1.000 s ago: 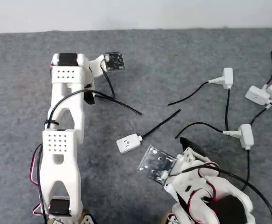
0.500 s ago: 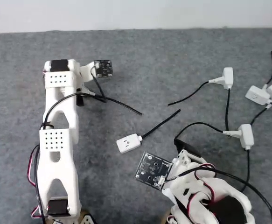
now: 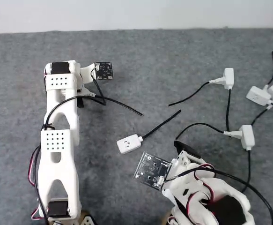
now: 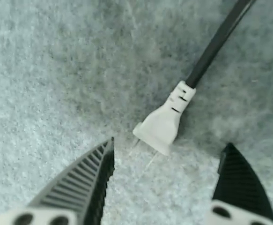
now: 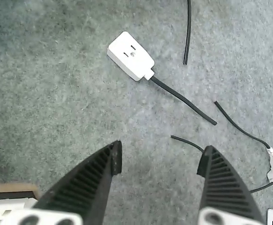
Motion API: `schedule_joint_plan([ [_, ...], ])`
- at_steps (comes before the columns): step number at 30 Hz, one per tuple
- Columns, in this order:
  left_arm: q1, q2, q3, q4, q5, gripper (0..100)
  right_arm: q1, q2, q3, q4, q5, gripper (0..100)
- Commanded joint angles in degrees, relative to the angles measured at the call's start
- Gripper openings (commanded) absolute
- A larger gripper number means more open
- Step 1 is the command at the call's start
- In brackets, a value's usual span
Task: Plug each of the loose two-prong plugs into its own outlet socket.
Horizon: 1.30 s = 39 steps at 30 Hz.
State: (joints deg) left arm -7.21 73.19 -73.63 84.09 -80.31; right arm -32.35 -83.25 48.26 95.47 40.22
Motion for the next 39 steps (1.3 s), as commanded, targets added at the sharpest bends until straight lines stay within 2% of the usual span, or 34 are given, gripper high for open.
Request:
schedule_joint_plan([
  [1,1.05,1.85,-0.31,-2.55,1.14,33,-0.31,-0.31,-0.26,-0.75,0.26,26.7],
  [16,3.08,2.02,-0.04,6.24,-1.49,32,-0.31,-0.31,-0.18,-0.66,0.26,26.7],
  [25,3.34,1.93,-0.04,11.69,-3.87,19,-0.31,-0.31,-0.18,-0.66,0.26,26.7],
  [31,3.43,1.93,-0.04,13.54,-3.78,14,-0.31,-0.31,-0.18,-0.66,0.26,26.7],
  [37,3.08,1.93,-0.04,14.24,-3.69,1,-0.31,-0.31,0.09,-0.66,0.26,26.7],
  [39,3.08,1.93,-0.04,14.24,-3.52,2,-0.31,-0.31,0.44,-0.75,0.26,26.7],
])
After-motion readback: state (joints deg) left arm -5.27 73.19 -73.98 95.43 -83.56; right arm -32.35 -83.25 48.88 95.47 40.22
